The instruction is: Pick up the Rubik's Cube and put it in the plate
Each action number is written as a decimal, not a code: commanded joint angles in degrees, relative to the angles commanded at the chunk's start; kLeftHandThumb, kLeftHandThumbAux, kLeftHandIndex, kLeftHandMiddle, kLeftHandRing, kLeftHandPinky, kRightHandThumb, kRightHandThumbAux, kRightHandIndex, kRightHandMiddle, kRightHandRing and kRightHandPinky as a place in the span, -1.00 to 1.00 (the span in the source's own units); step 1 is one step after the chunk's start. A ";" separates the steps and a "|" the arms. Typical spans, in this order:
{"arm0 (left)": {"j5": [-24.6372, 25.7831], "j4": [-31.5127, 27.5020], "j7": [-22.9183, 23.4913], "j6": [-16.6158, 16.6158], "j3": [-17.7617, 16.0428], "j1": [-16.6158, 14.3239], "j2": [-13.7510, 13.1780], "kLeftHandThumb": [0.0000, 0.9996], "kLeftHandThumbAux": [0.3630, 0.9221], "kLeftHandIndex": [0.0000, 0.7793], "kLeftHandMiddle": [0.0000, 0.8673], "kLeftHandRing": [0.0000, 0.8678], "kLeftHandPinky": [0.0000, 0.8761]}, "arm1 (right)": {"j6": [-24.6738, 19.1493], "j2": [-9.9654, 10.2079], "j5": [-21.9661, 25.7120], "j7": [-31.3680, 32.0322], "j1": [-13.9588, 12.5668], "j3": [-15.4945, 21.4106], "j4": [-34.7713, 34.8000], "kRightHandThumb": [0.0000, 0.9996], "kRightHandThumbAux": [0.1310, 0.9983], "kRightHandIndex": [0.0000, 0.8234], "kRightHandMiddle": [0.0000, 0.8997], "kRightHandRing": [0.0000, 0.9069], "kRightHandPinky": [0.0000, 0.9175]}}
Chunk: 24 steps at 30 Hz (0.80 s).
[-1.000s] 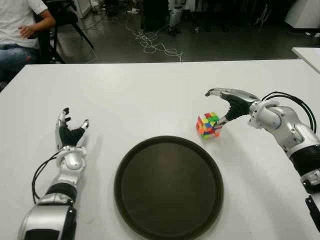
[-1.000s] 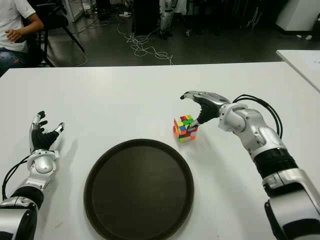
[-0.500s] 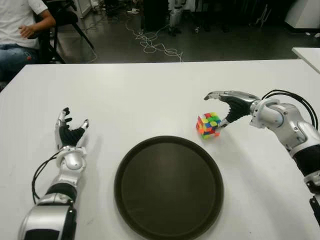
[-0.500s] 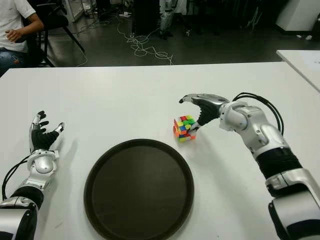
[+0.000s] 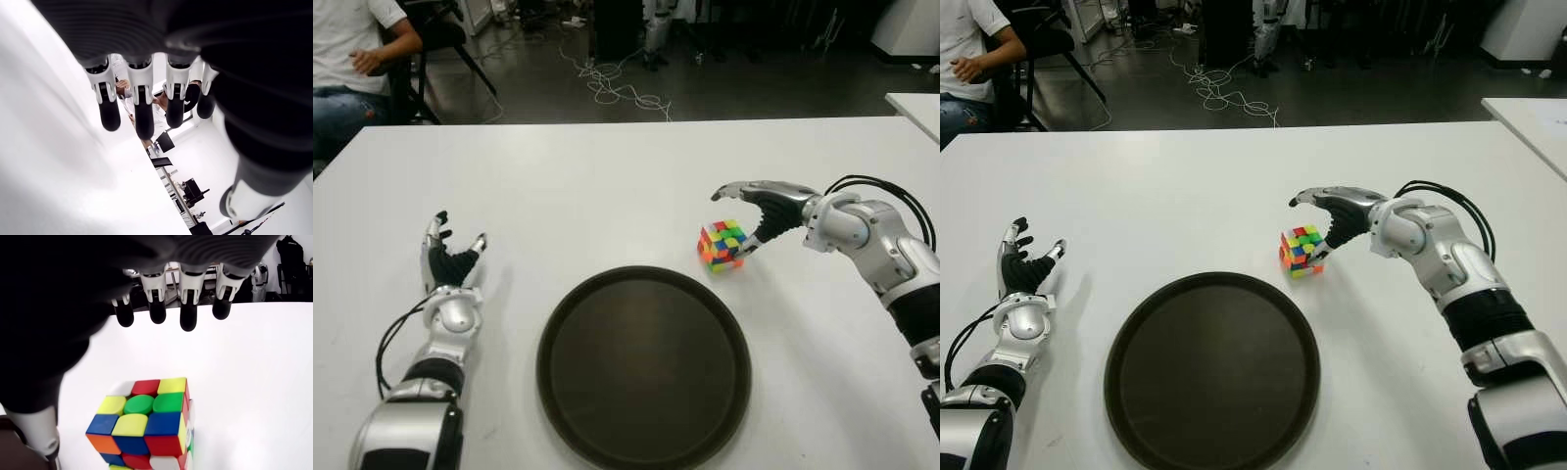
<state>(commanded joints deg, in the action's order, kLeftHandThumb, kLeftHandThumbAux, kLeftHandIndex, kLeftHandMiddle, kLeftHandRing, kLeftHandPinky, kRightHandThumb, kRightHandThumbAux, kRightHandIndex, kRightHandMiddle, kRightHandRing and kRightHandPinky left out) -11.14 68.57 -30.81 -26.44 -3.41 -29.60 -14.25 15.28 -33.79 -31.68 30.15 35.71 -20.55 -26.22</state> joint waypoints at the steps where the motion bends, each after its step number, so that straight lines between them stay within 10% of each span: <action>1: -0.06 0.01 -0.08 0.03 0.04 -0.01 0.00 -1.00 0.27 -0.75 -0.68 -0.67 -0.69 | -0.15 0.07 -0.14 0.13 0.04 -0.10 0.02 -1.00 0.22 -0.88 -0.79 -0.80 -0.91; 24: -0.52 -0.36 -0.28 -0.38 0.41 0.14 0.07 -1.00 0.31 -0.73 -0.67 -0.65 -0.62 | 0.14 2.58 -0.74 -2.15 -0.44 -1.78 0.23 -1.00 0.37 -0.83 -0.74 -0.75 -0.86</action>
<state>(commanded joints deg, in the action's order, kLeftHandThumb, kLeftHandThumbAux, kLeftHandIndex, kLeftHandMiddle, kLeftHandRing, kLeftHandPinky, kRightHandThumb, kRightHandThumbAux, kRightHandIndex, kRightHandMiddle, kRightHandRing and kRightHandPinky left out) -11.66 68.21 -31.09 -26.82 -3.00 -29.46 -14.18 15.43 -31.21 -32.42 28.00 35.27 -22.33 -25.99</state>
